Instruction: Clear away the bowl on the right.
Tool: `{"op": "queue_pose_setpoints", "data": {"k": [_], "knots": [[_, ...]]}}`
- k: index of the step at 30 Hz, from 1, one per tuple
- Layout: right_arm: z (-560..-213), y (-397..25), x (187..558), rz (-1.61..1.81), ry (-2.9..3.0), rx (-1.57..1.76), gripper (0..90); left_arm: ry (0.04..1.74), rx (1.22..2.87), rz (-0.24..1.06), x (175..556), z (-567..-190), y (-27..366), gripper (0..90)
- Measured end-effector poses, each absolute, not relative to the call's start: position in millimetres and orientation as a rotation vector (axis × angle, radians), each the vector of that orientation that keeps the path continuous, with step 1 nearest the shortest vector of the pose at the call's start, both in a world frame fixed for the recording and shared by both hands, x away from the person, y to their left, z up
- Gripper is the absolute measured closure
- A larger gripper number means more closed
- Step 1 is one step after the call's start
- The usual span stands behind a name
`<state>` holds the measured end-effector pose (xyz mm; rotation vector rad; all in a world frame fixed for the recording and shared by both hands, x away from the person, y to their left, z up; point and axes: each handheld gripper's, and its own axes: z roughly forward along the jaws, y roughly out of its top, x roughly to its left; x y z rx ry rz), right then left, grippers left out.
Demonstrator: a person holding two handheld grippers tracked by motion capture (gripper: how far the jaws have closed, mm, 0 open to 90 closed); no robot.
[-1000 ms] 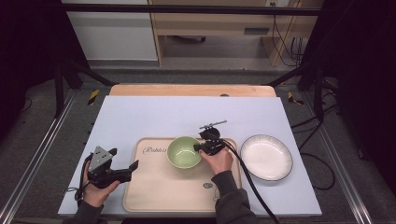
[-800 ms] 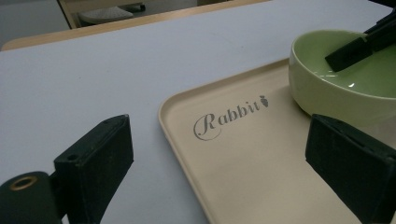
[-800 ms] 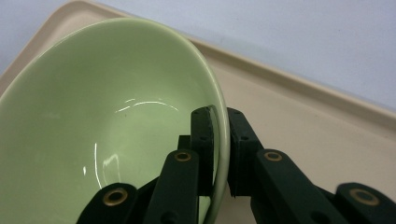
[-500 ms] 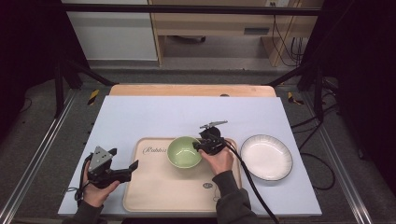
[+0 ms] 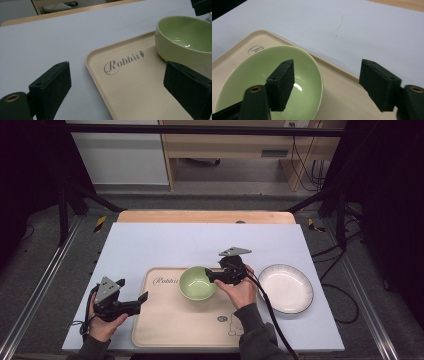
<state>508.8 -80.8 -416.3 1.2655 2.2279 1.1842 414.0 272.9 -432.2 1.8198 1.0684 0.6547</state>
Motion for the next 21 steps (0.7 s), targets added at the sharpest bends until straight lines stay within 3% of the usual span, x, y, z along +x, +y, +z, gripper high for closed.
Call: {"op": "queue_pose_setpoints", "data": {"k": [21], "knots": [[-394, -125, 478, 1.274, 2.147, 1.136, 17.4, 1.076, 1.821, 0.646, 414, -433, 275, 7.1]]}}
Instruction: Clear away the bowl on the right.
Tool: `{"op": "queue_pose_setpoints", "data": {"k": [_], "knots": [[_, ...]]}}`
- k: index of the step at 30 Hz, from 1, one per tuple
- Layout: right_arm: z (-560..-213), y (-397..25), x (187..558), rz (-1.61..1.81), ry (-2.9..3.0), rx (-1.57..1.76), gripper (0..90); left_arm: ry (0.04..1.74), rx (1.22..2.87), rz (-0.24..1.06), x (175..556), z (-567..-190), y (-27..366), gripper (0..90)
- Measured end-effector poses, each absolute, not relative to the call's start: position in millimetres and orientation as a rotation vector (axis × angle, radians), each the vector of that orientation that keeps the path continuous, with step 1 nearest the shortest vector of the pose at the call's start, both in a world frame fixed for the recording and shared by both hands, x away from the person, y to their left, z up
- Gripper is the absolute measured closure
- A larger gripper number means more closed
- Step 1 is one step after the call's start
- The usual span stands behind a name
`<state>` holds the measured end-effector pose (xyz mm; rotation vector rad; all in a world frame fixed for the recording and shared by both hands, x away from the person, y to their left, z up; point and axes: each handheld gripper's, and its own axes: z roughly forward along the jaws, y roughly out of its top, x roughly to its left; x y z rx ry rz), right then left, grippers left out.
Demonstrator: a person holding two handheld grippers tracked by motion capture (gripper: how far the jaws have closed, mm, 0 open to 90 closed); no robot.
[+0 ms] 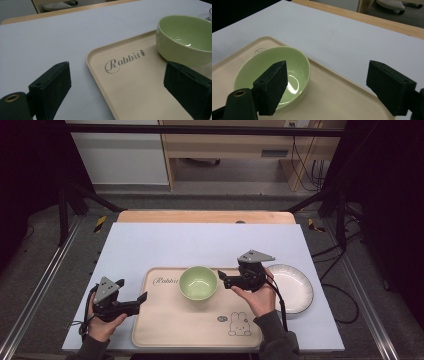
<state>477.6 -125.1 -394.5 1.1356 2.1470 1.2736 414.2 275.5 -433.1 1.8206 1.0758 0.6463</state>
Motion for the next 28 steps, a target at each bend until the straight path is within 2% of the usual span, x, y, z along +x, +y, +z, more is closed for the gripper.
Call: {"op": "queue_pose_setpoints", "data": {"k": [22, 28], "knots": [[-409, -195, 438, 1.403, 2.018, 1.088, 17.3, 1.090, 1.822, 0.639, 416, -438, 279, 7.7], [-412, -203, 431, 1.407, 1.989, 1.067, 17.7, 1.099, 1.834, 0.635, 417, -442, 281, 9.2]]}}
